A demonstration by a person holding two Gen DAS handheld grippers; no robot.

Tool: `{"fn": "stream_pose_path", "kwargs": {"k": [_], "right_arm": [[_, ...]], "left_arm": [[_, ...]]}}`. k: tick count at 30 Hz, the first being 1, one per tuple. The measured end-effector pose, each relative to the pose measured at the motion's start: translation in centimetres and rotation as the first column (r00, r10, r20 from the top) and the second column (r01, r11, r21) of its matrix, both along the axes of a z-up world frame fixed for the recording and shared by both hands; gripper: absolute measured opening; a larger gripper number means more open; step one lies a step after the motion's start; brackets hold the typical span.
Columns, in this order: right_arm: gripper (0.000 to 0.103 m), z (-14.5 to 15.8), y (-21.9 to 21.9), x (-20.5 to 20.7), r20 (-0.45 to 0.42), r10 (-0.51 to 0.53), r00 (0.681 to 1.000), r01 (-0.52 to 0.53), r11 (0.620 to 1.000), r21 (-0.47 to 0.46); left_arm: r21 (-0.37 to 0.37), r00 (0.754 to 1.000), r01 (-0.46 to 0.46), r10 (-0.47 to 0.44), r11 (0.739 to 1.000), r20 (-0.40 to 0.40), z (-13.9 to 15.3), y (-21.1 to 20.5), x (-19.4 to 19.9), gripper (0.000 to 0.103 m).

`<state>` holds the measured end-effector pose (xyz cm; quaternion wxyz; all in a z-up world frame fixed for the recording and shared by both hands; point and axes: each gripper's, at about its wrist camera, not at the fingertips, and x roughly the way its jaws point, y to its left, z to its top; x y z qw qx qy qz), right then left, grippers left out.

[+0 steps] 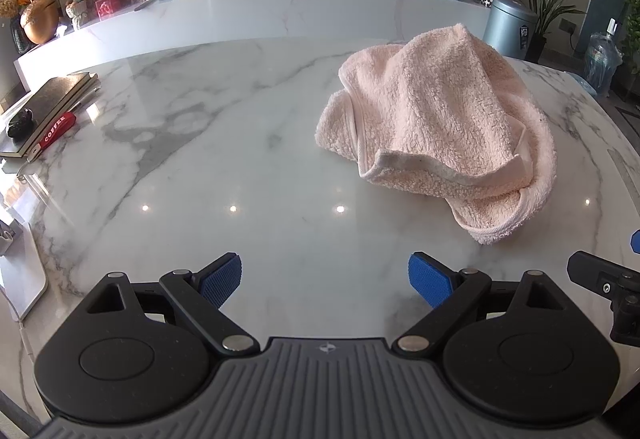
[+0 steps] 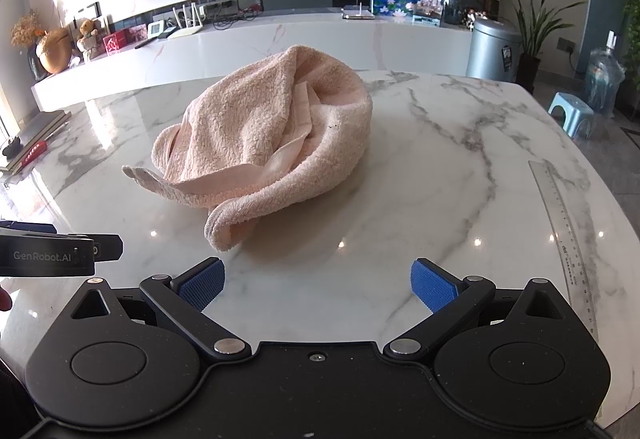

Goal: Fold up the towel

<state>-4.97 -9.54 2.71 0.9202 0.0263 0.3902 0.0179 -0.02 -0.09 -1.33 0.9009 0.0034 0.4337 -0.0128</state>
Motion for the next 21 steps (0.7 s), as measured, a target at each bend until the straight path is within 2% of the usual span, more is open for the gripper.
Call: {"fn": "stream_pose_path", "kwargs": {"k": [13,21], "right_arm": [[0.100,-0.08,-0.22,0.22,-0.016,-0.003,1.000,0.003,1.000,-0.005],[0.098,0.30,-0.29,0.47,-0.036,0.021,0.999,-0.021,1.000,-0.006]], "left_arm": [[0.007,1.000,0.009,-0.009,1.000,-0.005,0.02,-0.13,0.08,0.092],[0.016,0.999,0.054,-0.054,0.998,-0.007,0.39,-0.58,0.48,0.092]]}}
